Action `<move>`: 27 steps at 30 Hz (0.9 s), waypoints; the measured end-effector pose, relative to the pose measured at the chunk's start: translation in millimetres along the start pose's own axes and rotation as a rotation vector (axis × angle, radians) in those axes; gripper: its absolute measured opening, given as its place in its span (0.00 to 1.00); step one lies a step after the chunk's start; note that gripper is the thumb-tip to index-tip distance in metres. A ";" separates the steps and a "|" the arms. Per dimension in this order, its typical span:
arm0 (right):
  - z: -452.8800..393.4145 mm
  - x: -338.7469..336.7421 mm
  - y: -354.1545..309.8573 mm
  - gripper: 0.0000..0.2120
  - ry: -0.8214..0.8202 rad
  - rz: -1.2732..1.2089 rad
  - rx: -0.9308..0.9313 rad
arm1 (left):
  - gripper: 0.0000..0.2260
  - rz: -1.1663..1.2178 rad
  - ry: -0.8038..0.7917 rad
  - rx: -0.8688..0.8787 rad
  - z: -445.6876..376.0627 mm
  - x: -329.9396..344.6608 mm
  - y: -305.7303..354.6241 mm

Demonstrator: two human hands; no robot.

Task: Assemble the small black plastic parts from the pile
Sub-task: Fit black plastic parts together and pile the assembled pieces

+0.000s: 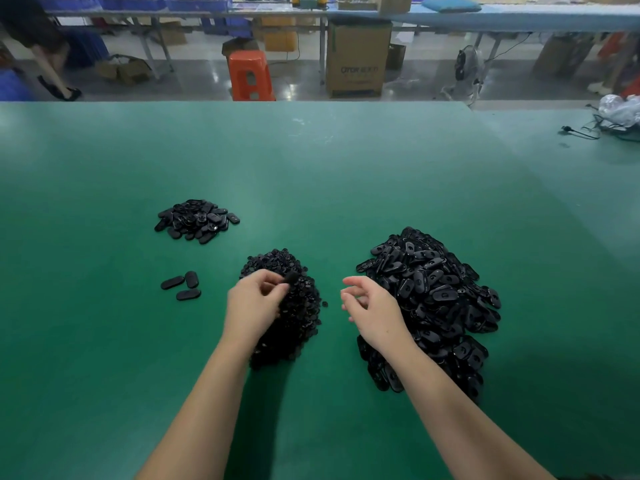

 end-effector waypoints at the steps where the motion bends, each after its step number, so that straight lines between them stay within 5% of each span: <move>1: -1.5 -4.8 -1.9 0.11 0.016 0.078 -0.036 | 0.02 0.003 0.066 -0.052 -7.1 -17.3 -17.6; 4: -7.7 -14.8 -4.1 0.09 0.059 0.284 -0.105 | 0.04 -0.045 0.230 -0.172 -23.4 -65.2 -66.4; 8: -12.8 -16.2 -3.6 0.12 0.086 0.602 -0.153 | 0.10 -0.119 0.256 -0.251 -33.0 -89.2 -105.3; 14: -13.0 -16.7 -1.0 0.18 0.135 1.067 -0.247 | 0.14 -0.462 0.328 -0.026 -23.8 -94.6 -84.8; 18: -13.9 -16.6 5.1 0.18 0.120 1.174 -0.239 | 0.15 -0.632 0.255 0.133 -14.4 -71.3 -71.9; 27: -18.4 -24.0 7.0 0.20 0.180 1.201 -0.240 | 0.19 -0.796 0.212 0.036 -23.1 -64.6 -77.8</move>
Point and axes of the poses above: each hand's wrist, its own z-axis away from the middle knuckle, its own x-axis out of the palm, y = z × x, the point moved 10 cm from there along -z, towards the middle knuckle, and after that the axes turned 8 degrees about y, right-handed, at the moved point
